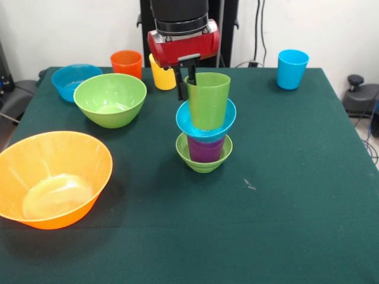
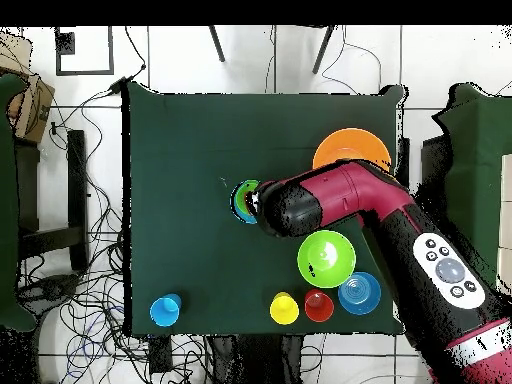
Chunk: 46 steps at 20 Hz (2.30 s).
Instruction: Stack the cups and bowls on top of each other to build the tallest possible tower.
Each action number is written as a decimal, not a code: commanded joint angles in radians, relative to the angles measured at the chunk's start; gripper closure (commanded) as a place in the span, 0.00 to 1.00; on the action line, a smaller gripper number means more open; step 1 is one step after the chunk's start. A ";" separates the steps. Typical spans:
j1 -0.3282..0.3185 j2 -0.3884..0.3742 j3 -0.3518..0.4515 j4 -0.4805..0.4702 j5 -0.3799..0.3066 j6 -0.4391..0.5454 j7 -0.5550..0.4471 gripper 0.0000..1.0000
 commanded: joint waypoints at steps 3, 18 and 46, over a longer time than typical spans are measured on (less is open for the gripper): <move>0.032 0.036 -0.041 0.014 -0.048 0.053 -0.231 1.00; 0.031 0.051 -0.064 0.017 -0.091 0.045 -0.251 1.00; 0.075 0.070 -0.130 0.030 -0.108 0.076 -0.242 1.00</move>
